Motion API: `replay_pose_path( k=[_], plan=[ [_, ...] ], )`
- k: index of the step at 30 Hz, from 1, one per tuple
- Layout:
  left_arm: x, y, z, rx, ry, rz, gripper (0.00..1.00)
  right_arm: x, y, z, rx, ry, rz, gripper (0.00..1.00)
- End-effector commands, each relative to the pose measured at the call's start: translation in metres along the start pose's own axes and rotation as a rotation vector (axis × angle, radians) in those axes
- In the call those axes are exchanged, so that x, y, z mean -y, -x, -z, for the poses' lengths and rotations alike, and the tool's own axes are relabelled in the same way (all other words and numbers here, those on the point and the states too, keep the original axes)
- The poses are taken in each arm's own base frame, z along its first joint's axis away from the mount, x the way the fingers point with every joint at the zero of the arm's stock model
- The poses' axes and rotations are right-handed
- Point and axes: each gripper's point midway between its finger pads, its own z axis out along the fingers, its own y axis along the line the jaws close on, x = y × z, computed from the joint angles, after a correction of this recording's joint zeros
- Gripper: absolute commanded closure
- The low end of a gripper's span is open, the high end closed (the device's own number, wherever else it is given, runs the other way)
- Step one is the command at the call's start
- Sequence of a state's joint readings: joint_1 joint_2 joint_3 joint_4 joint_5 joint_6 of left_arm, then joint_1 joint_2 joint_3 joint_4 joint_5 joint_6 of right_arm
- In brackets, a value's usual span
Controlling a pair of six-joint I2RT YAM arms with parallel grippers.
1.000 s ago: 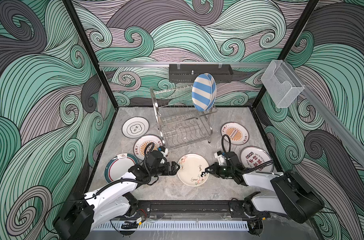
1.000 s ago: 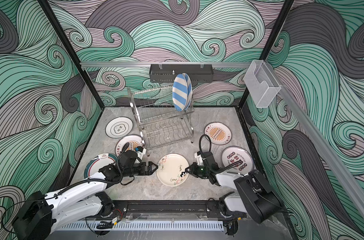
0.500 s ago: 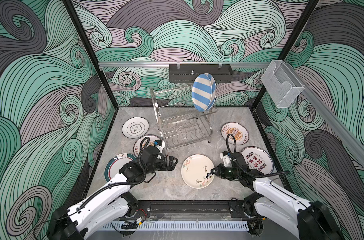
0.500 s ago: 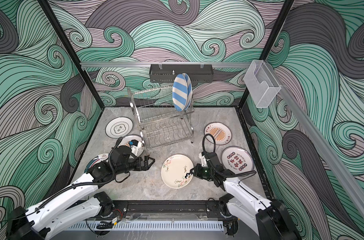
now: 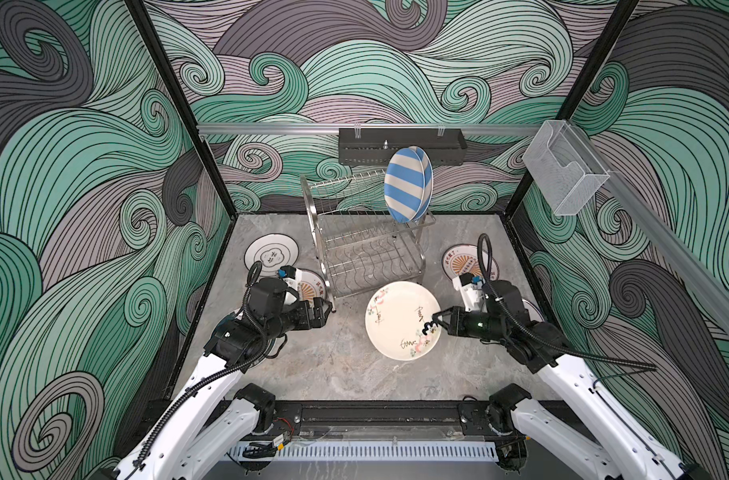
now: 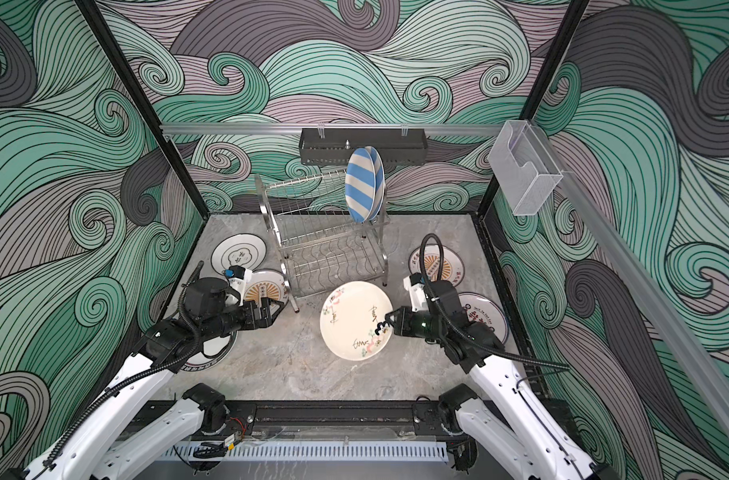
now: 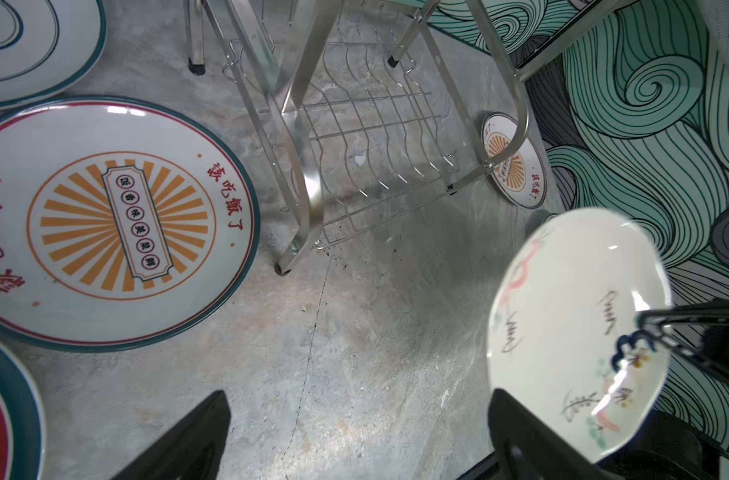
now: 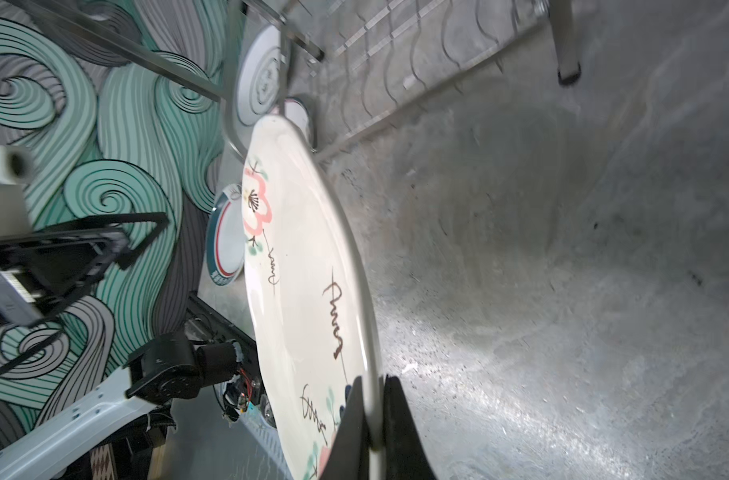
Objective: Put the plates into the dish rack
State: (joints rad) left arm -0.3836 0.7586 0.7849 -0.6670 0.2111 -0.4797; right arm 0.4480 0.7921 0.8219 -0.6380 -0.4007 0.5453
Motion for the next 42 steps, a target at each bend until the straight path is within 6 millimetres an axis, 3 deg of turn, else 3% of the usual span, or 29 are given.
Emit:
replay_pose_path(
  k=[1, 6, 11, 16, 22, 30, 39, 42],
  plan=[
    [0.005, 0.0, 0.009, -0.048, -0.041, -0.033, 0.02, -0.057, 0.044, 0.032, 0.11, 0.123, 0.134, 1.0],
    [0.0, 0.001, 0.008, -0.058, -0.035, -0.059, 0.01, -0.104, 0.094, 0.062, 0.204, 0.101, 0.264, 1.0],
    [-0.004, -0.003, 0.002, -0.064, -0.037, -0.074, 0.01, -0.144, 0.159, 0.089, 0.361, -0.019, 0.379, 1.0],
    [-0.01, -0.008, 0.001, -0.06, -0.018, -0.076, 0.01, -0.16, 0.223, 0.104, 0.527, -0.19, 0.42, 1.0],
    [-0.007, -0.009, 0.002, -0.039, -0.044, -0.078, 0.01, -0.158, 0.285, 0.099, 0.683, -0.414, 0.421, 1.0],
    [-0.002, -0.012, -0.002, -0.064, -0.078, -0.074, 0.02, -0.163, 0.323, 0.09, 0.808, -0.604, 0.428, 1.0],
    [0.0, -0.014, -0.003, -0.074, -0.096, -0.072, 0.01, -0.188, 0.336, 0.079, 0.921, -0.83, 0.541, 1.0],
    [-0.001, -0.014, -0.003, -0.074, -0.093, -0.071, 0.02, -0.188, 0.337, 0.073, 0.919, -0.878, 0.549, 1.0]
  ],
)
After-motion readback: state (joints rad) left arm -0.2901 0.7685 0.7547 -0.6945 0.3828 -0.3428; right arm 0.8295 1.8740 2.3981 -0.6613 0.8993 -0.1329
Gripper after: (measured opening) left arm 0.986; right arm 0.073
